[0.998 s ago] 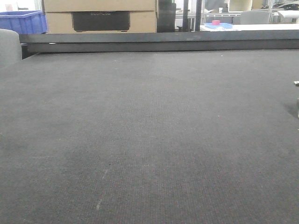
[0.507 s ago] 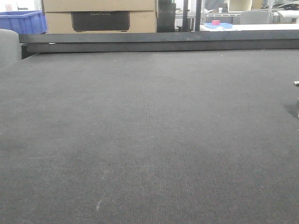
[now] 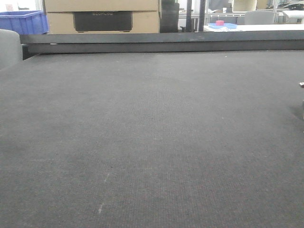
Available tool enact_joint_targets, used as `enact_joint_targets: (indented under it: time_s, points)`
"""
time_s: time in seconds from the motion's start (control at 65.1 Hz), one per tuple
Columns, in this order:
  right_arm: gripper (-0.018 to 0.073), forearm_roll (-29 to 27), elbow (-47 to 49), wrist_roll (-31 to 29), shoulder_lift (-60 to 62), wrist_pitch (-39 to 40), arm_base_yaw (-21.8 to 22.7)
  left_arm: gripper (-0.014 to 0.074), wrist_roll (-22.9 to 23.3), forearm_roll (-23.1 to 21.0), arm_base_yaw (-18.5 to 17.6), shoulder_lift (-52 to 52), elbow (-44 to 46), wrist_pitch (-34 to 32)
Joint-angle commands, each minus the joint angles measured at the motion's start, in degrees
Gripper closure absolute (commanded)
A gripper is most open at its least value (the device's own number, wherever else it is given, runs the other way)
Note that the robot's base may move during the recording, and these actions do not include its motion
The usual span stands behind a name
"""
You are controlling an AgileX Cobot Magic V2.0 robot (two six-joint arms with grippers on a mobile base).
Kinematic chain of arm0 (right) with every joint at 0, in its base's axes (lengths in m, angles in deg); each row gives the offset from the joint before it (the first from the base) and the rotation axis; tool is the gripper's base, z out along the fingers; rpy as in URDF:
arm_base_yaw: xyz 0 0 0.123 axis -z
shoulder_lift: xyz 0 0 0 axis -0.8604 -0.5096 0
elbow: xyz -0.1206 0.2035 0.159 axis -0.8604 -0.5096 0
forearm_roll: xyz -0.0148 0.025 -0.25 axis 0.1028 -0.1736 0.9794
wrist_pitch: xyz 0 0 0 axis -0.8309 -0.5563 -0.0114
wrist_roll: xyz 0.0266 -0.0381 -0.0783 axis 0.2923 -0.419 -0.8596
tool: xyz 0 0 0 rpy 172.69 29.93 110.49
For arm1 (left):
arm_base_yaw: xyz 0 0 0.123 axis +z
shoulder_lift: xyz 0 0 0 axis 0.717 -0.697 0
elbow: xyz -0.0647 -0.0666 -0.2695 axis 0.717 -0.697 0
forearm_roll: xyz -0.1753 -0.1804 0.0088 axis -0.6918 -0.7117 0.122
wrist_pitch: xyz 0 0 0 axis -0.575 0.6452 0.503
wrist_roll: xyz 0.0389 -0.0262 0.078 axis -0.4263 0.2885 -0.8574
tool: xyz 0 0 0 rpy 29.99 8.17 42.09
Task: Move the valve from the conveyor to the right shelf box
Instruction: 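Close the right gripper on the valve body and lift it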
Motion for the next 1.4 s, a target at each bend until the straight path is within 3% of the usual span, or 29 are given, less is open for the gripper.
enact_joint_targets:
  time_s: [0.0,0.215,0.307,0.384,0.599,1.382]
  points:
    - [0.0100,0.8,7.2,-0.1,-6.6,-7.9,0.4,0.0015,0.4,-2.3,-1.2,-2.3,1.9,-0.5]
    - [0.0123,1.4,23.0,-0.1,-22.0,-23.1,0.4,0.0015,0.4,-2.3,-4.3,-4.9,4.6,-0.5]
    - [0.0072,1.4,27.8,-0.1,-28.0,-28.8,0.4,0.0015,0.4,-2.3,-4.7,-4.9,4.6,-0.5]
    - [-0.0017,1.4,30.4,-0.1,-32.6,-32.8,0.4,0.0015,0.4,-2.3,-4.7,-4.9,4.6,-0.2]
    - [-0.0009,1.4,32.1,-0.1,-42.5,-38.7,0.4,0.0015,0.4,-2.3,-4.7,-4.9,4.6,-0.1]
    - [-0.0009,1.4,32.3,-0.1,-63.7,-31.4,0.4,0.0015,0.4,-2.3,-4.7,-4.9,4.6,0.1]
